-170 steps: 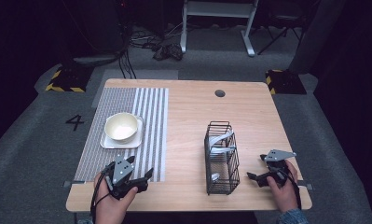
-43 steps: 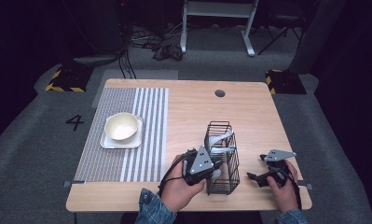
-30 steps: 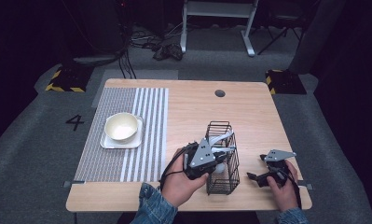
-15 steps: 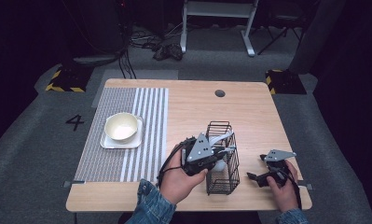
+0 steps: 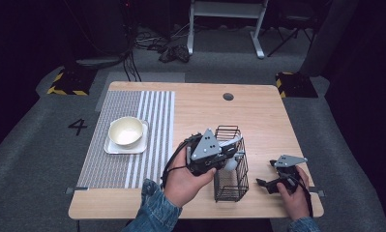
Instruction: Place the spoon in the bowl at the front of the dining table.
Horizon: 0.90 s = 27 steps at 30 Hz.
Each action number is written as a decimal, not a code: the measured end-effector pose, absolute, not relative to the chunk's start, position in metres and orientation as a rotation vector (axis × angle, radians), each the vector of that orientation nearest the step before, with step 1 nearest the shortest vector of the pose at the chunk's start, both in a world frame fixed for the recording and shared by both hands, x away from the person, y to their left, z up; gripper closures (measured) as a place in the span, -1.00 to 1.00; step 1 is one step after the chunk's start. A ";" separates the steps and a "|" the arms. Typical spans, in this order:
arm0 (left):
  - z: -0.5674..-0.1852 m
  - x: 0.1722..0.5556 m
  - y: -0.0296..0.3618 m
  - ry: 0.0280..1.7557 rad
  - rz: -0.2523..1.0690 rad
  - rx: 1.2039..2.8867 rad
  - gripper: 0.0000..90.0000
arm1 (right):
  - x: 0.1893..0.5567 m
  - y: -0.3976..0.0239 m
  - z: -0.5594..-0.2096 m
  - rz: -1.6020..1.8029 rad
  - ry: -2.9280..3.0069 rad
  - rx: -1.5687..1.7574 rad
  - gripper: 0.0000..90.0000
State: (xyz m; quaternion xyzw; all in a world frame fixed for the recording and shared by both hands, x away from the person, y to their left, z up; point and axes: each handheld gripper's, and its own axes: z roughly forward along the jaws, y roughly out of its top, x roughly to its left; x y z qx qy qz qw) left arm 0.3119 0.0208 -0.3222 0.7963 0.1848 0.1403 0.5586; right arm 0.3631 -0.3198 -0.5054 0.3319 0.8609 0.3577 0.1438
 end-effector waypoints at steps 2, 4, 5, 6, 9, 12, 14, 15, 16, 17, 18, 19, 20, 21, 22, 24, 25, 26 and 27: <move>-0.321 0.312 0.021 0.433 0.332 1.877 0.88 | 0.363 -0.320 -0.505 1.031 2.482 0.957 -0.98; -0.318 0.313 0.021 0.429 0.328 1.871 0.88 | 0.363 -0.320 -0.505 1.031 2.482 0.957 -0.98; -0.316 0.314 0.023 0.434 0.330 1.865 0.88 | 0.363 -0.320 -0.505 1.031 2.482 0.957 -0.98; -0.316 0.314 0.023 0.434 0.330 1.865 0.88 | 0.363 -0.320 -0.505 1.031 2.482 0.957 -0.98; -0.311 0.314 0.027 0.437 0.346 1.861 0.88 | 0.363 -0.320 -0.505 1.031 2.482 0.957 -0.98; -0.308 0.314 0.030 0.447 0.355 1.851 0.88 | 0.363 -0.320 -0.505 1.031 2.482 0.956 -0.98; -0.308 0.314 0.033 0.454 0.355 1.843 0.88 | 0.363 -0.320 -0.505 1.032 2.482 0.956 -0.98; -0.308 0.314 0.035 0.454 0.362 1.845 0.88 | 0.363 -0.320 -0.505 1.032 2.480 0.958 -0.98; -0.308 0.314 0.037 0.460 0.369 1.846 0.88 | 0.363 -0.320 -0.505 1.032 2.480 0.958 -0.98; -0.309 0.314 0.040 0.471 0.376 1.842 0.88 | 0.363 -0.320 -0.505 1.032 2.480 0.958 -0.98; -0.309 0.315 0.043 0.479 0.379 1.842 0.88 | 0.363 -0.320 -0.505 1.032 2.480 0.958 -0.98; -0.309 0.315 0.045 0.489 0.385 1.835 0.88 | 0.363 -0.320 -0.505 1.032 2.480 0.959 -0.98; -0.309 0.315 0.049 0.499 0.389 1.831 0.88 | 0.363 -0.320 -0.505 1.032 2.480 0.959 -0.98; -0.309 0.316 0.052 0.507 0.397 1.826 0.88 | 0.363 -0.320 -0.505 1.032 2.480 0.959 -0.98; -0.308 0.316 0.055 0.516 0.405 1.822 0.88 | 0.363 -0.320 -0.505 1.032 2.481 0.959 -0.98; -0.306 0.317 0.061 0.529 0.426 1.819 0.88 | 0.363 -0.320 -0.505 1.032 2.481 0.959 -0.98; -0.306 0.317 0.063 0.537 0.432 1.815 0.88 | 0.363 -0.320 -0.505 1.031 2.481 0.962 -0.98; -0.305 0.317 0.066 0.539 0.438 1.816 0.88 | 0.363 -0.320 -0.505 1.030 2.483 0.961 -0.98; -0.305 0.317 0.066 0.539 0.438 1.816 0.88 | 0.363 -0.320 -0.505 1.030 2.483 0.961 -0.98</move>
